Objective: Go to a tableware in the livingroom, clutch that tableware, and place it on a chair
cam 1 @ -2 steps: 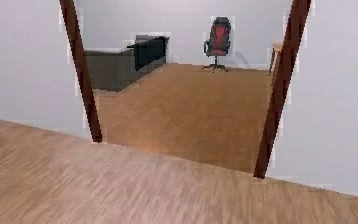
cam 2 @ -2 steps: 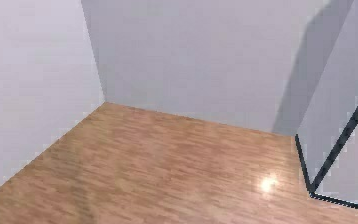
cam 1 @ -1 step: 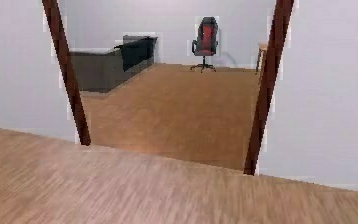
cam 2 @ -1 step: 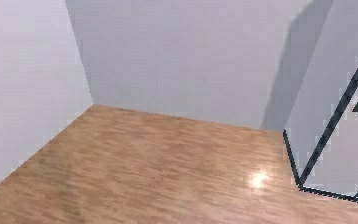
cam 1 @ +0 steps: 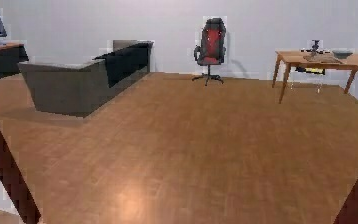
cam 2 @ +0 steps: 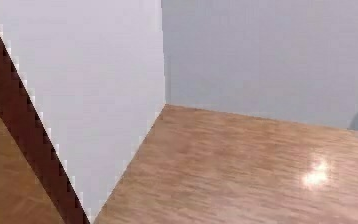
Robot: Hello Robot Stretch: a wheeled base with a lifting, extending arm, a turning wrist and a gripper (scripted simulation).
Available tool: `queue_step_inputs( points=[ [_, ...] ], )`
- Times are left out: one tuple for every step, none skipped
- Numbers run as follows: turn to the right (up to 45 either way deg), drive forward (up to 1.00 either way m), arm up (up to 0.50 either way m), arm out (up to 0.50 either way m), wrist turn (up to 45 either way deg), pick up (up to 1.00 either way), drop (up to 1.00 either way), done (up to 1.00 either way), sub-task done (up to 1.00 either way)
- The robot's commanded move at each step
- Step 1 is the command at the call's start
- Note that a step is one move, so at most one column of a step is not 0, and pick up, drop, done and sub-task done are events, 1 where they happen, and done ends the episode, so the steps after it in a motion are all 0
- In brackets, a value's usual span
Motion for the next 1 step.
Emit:
queue_step_inputs(
  points=[
    [0.0, 0.50, 0.00, 0.00, 0.0, 0.00, 0.00, 0.00, 0.00]
  ],
)
